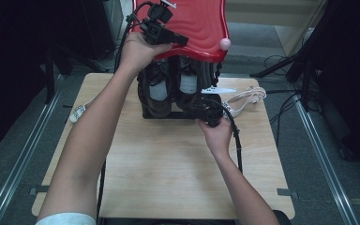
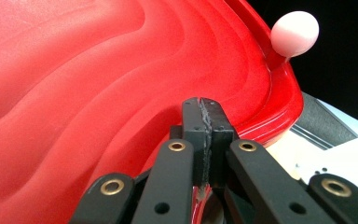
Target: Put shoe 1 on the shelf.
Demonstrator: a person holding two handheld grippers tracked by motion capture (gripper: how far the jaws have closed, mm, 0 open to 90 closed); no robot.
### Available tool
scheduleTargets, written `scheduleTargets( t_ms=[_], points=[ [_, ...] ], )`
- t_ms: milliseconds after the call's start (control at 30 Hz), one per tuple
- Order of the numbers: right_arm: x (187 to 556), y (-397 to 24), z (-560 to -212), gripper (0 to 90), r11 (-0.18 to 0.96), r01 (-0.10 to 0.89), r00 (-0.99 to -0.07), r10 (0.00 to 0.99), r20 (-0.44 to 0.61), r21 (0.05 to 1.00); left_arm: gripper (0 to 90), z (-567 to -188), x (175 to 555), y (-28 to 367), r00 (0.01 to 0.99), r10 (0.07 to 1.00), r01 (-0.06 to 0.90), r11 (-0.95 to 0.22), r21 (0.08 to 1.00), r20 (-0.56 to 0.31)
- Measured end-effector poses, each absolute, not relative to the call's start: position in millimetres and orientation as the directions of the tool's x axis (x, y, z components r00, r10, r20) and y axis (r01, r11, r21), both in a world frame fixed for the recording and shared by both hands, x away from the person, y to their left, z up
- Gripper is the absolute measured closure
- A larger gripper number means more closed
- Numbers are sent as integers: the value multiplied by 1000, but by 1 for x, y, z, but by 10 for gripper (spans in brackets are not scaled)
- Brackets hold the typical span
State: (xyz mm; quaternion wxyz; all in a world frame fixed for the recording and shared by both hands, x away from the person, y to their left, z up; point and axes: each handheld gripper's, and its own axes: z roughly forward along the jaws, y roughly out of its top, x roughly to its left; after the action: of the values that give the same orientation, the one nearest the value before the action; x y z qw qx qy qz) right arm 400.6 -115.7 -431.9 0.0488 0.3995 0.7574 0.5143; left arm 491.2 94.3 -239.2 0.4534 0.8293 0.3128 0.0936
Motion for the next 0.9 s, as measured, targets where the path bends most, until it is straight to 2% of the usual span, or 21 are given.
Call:
scheduleTargets(
  t_ms=[100, 233, 367, 467, 533, 900],
  points=[
    [406, -126, -432, 900, 116, 564, -658, 662, 360, 818, 898, -239, 491, 94, 784, 606, 436, -387, 812, -132],
    [408, -136, -430, 900, 89, 542, -613, 722, 321, 836, 898, -239, 492, 94, 784, 605, 440, -385, 811, -138],
    [414, -150, -430, 900, 48, 542, -571, 753, 326, 839, 897, -240, 492, 94, 784, 604, 442, -384, 811, -141],
    [416, -148, -435, 900, 69, 550, -560, 769, 307, 832, 897, -239, 492, 94, 785, 604, 440, -386, 811, -139],
    [416, -141, -439, 900, 123, 546, -545, 803, 240, 829, 897, -239, 492, 95, 785, 603, 440, -387, 811, -138],
    [400, -129, -431, 900, 85, 548, -647, 674, 357, 832, 897, -240, 492, 95, 788, 599, 440, -387, 810, -141]
  ],
)
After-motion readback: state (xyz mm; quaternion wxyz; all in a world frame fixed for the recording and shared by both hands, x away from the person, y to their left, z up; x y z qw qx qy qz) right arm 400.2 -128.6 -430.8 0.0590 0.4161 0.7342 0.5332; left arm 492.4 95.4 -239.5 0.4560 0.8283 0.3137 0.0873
